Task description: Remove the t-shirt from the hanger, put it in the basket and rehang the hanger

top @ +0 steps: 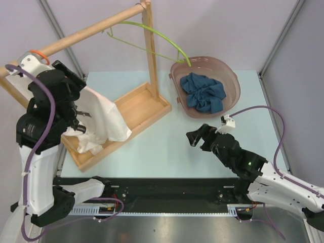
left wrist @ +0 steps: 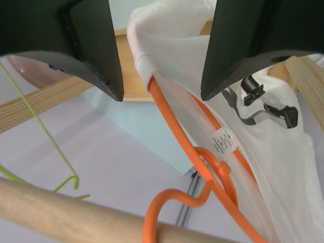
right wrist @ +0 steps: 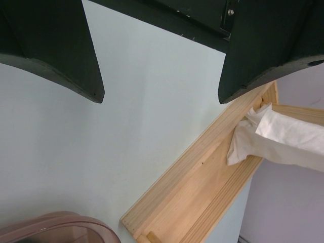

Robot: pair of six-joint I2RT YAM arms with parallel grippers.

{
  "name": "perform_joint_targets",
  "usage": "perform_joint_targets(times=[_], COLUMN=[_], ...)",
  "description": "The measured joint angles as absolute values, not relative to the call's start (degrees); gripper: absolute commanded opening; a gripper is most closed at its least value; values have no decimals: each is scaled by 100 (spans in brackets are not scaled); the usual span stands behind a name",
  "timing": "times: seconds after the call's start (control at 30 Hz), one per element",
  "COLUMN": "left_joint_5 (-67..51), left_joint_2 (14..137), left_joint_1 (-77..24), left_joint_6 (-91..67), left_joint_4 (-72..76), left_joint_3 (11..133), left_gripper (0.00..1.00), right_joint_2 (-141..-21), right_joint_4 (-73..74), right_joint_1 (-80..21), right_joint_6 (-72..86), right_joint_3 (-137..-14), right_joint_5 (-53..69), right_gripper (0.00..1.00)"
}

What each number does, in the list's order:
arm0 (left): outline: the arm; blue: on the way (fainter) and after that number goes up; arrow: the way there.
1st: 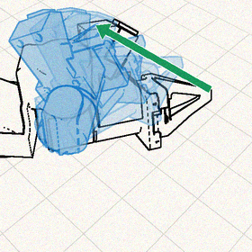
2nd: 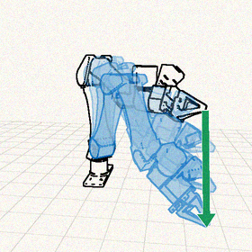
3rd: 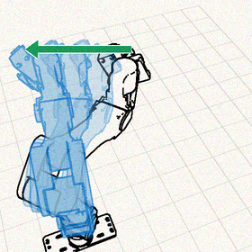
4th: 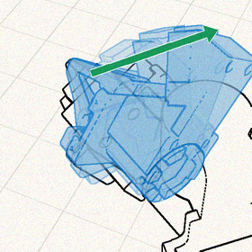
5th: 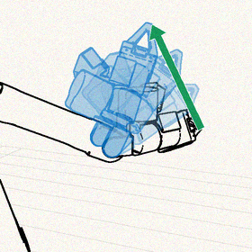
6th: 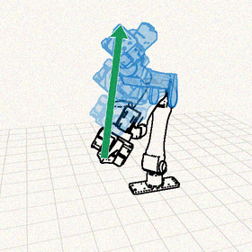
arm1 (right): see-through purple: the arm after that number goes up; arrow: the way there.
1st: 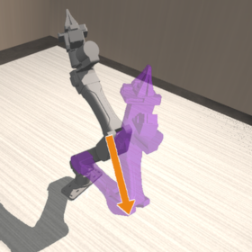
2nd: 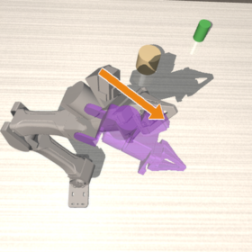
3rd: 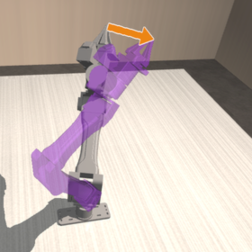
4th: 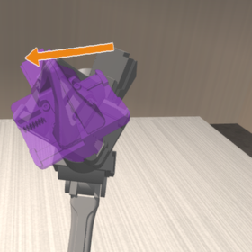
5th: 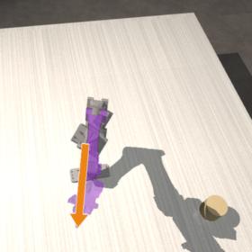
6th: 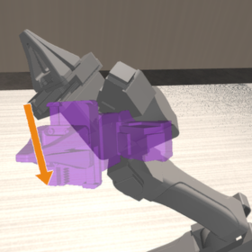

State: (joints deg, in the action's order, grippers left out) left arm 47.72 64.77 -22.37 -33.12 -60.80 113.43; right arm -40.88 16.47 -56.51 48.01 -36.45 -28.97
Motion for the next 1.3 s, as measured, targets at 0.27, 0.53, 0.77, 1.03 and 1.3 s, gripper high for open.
perform_joint_targets(times=[0.27, 0.53, 0.77, 1.03, 1.3], left_joint_5=[5199, 5325, 5363, 5157, 4064], left_joint_2=[6720, 6589, 6534, 6436, 5850], left_joint_1=[-2040, -1723, -1678, -1671, -1662], left_joint_6=[-3498, -3509, -3271, -2856, -2749], left_joint_4=[-6047, -5531, -5129, -5083, -4733], left_joint_3=[11050, 10337, 10221, 10486, 10158], left_gripper=[72, 39, 0, 0, 0], right_joint_2=[-3999, -3900, -3865, -3841, -3935], right_joint_4=[1686, 1747, 1857, 1855, 1857], right_joint_1=[-5651, -5651, -5651, -5651, -5651], right_joint_6=[4801, 4801, 4803, 4807, 4825], right_joint_3=[-3645, -3645, -3645, -3645, -3645], right_joint_5=[-2930, -2954, -2958, -2961, -2958], right_gripper=[100, 100, 100, 100, 100])
